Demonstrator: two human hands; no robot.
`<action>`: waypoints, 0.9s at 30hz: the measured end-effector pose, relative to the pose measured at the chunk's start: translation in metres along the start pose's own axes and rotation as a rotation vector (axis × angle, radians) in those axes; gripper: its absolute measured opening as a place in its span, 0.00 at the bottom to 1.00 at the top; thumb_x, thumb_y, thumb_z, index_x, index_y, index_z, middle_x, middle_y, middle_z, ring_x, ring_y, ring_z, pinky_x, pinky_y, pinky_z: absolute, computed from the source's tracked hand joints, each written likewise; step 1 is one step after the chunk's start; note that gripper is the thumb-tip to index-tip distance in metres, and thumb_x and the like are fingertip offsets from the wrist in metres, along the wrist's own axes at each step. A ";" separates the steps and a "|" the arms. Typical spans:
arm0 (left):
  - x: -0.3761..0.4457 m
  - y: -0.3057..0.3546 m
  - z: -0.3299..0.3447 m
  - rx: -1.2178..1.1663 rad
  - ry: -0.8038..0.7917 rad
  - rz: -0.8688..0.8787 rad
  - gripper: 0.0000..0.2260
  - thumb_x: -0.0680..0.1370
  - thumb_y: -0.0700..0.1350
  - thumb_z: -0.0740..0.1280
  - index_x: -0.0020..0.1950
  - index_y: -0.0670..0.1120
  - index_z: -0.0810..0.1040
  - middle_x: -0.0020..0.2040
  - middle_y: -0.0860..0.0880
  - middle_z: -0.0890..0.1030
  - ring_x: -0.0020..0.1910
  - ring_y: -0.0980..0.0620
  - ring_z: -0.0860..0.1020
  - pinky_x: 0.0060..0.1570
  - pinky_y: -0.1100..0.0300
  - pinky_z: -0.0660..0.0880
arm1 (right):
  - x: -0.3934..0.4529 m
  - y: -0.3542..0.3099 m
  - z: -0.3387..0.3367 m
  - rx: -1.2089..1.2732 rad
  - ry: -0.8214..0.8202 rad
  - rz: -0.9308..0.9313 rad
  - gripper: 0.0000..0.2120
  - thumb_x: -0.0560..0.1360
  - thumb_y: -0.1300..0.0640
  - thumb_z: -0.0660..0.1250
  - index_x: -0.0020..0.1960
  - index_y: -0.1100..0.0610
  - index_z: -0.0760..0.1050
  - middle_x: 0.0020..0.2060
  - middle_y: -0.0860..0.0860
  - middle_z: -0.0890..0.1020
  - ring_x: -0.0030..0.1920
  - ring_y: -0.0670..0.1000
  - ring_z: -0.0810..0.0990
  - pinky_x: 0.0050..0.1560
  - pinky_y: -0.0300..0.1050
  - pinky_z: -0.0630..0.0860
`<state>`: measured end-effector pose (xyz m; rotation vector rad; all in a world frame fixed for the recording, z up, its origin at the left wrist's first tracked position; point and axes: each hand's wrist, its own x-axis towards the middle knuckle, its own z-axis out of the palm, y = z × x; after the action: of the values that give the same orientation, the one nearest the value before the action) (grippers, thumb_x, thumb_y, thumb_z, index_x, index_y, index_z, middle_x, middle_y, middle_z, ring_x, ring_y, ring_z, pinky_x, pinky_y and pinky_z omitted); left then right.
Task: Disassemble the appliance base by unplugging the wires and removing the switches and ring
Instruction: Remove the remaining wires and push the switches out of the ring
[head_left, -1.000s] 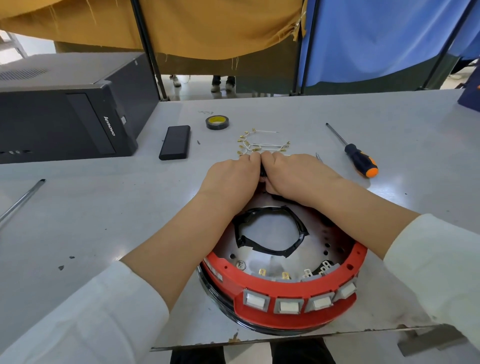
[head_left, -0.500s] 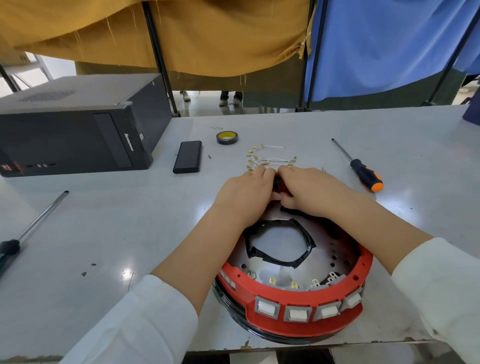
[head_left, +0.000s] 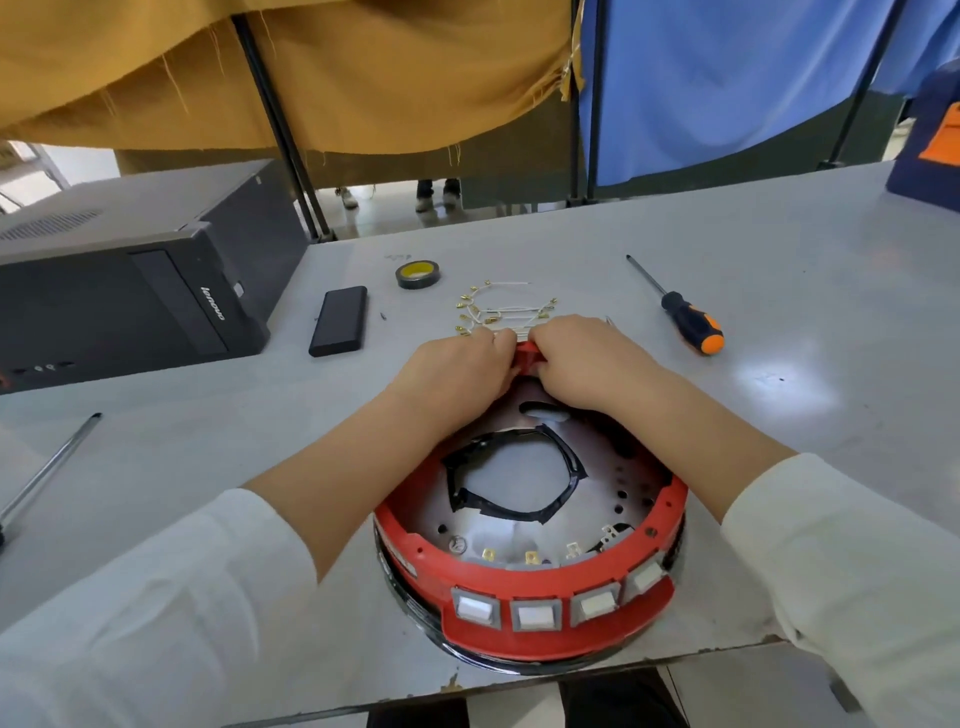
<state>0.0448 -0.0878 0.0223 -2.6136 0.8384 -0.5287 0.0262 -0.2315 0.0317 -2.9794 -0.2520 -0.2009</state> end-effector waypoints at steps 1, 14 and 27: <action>-0.001 -0.001 0.001 0.002 0.007 0.009 0.16 0.83 0.53 0.49 0.59 0.43 0.67 0.54 0.45 0.76 0.48 0.43 0.79 0.31 0.55 0.60 | -0.001 0.000 0.000 0.001 0.007 -0.006 0.03 0.76 0.58 0.61 0.45 0.57 0.72 0.48 0.58 0.79 0.48 0.59 0.77 0.40 0.45 0.67; -0.003 -0.001 0.003 -0.055 0.040 -0.026 0.15 0.82 0.54 0.51 0.56 0.43 0.67 0.53 0.45 0.76 0.47 0.41 0.79 0.32 0.54 0.60 | -0.006 -0.003 -0.006 0.014 0.018 -0.043 0.07 0.79 0.58 0.61 0.43 0.53 0.65 0.50 0.57 0.77 0.50 0.58 0.75 0.40 0.45 0.62; -0.007 -0.026 -0.008 -0.852 -0.157 -0.103 0.18 0.79 0.62 0.53 0.57 0.54 0.75 0.54 0.52 0.80 0.55 0.50 0.75 0.57 0.52 0.70 | -0.014 -0.010 -0.016 -0.016 -0.027 -0.051 0.05 0.76 0.63 0.59 0.46 0.55 0.66 0.47 0.55 0.76 0.43 0.56 0.71 0.38 0.45 0.62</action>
<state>0.0482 -0.0654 0.0388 -3.4101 1.0412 0.0533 0.0087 -0.2269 0.0466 -2.9950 -0.3319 -0.1688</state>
